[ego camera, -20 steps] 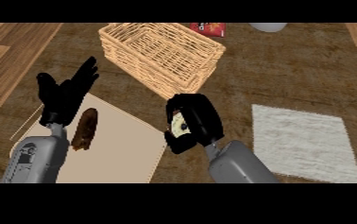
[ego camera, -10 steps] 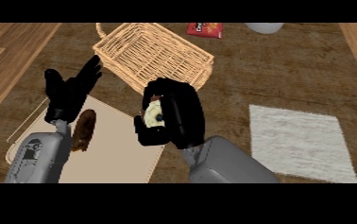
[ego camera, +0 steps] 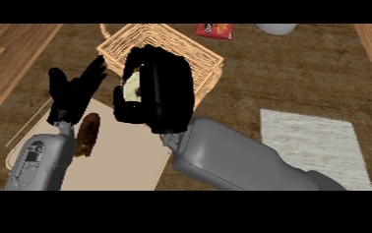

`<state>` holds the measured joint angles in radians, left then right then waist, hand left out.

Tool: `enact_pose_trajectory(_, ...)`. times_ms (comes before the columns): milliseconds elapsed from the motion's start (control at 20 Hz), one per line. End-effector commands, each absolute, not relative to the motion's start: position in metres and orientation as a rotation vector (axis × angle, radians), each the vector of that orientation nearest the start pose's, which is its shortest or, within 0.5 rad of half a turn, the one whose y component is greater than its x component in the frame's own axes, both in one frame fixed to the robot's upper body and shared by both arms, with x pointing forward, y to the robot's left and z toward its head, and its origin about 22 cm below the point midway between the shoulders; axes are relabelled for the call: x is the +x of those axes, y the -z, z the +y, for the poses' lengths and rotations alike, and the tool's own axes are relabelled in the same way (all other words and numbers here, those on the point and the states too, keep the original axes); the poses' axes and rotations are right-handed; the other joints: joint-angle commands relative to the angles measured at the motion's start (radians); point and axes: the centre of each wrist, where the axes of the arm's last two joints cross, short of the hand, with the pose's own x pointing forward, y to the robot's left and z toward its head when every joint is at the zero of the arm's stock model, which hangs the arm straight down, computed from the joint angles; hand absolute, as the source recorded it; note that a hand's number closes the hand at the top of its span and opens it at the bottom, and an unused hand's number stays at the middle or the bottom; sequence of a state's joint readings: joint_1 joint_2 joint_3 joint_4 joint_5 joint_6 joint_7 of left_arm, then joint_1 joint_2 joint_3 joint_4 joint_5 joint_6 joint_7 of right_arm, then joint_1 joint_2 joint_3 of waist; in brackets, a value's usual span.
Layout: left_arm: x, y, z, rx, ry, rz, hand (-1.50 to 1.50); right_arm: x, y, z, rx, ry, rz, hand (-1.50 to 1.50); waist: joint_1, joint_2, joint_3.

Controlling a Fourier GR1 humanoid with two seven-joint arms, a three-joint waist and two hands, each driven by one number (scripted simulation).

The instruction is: Pick the cupcake from the placemat and place it in the basket

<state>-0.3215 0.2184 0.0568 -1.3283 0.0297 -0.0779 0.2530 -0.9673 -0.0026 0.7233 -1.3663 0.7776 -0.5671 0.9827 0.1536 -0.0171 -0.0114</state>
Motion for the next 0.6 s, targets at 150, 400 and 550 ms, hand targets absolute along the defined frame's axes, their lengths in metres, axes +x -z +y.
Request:
enact_pose_trajectory(150,0.324,-0.044,0.265,0.104,0.201,-1.387,0.00,0.304,-0.222,0.059,-0.907,-0.404,-1.761,1.50,0.000,0.004,-0.001)
enact_pose_trajectory(400,0.325,-0.044,0.268,0.091,0.217,-1.387,0.00,0.320,-0.247,0.070,-1.034,-0.331,-1.686,1.50,0.000,0.015,0.000)
enact_pose_trajectory(550,0.325,-0.039,0.268,0.100,0.205,-1.383,0.00,0.324,-0.247,0.076,-1.091,-0.320,-1.658,1.50,-0.010,0.022,0.001)
